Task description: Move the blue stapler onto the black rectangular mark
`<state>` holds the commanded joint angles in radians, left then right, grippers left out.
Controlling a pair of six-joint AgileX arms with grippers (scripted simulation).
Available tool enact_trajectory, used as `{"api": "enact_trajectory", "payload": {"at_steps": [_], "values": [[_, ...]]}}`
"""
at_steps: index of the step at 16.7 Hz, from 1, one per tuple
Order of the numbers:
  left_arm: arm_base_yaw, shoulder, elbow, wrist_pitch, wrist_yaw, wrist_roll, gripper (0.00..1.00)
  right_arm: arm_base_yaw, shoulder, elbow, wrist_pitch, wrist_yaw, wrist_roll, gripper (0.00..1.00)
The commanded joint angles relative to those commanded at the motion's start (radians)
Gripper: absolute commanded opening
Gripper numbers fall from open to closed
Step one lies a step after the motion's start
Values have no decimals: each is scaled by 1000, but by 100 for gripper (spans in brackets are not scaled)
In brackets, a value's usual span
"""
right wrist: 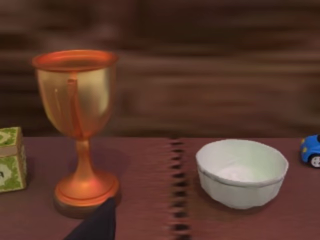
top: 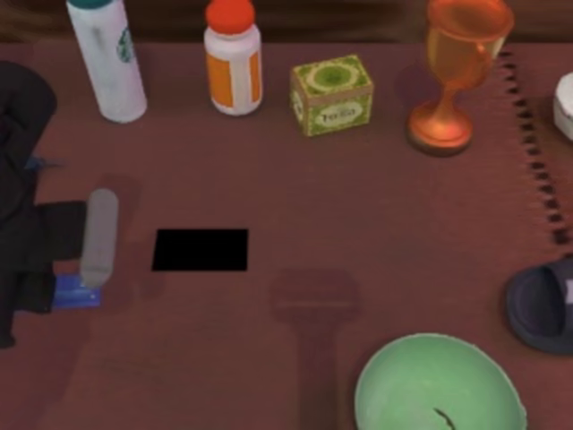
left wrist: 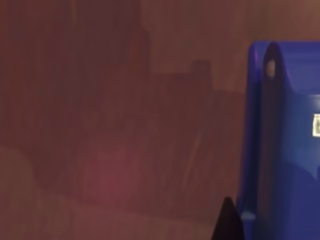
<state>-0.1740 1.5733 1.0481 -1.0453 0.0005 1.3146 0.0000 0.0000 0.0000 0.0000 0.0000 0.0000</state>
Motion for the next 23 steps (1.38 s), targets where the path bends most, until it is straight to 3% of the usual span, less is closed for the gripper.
{"api": "enact_trajectory", "payload": {"at_steps": [6, 11, 16, 23], "values": [[-10, 13, 10, -1, 0, -26, 0, 0, 0, 0, 0, 0, 0, 100], [-41, 94, 118, -39, -1, -275, 0, 0, 0, 0, 0, 0, 0, 100], [-81, 229, 283, -107, -1, -753, 0, 0, 0, 0, 0, 0, 0, 100], [-150, 423, 506, -204, -1, -1675, 0, 0, 0, 0, 0, 0, 0, 100]]}}
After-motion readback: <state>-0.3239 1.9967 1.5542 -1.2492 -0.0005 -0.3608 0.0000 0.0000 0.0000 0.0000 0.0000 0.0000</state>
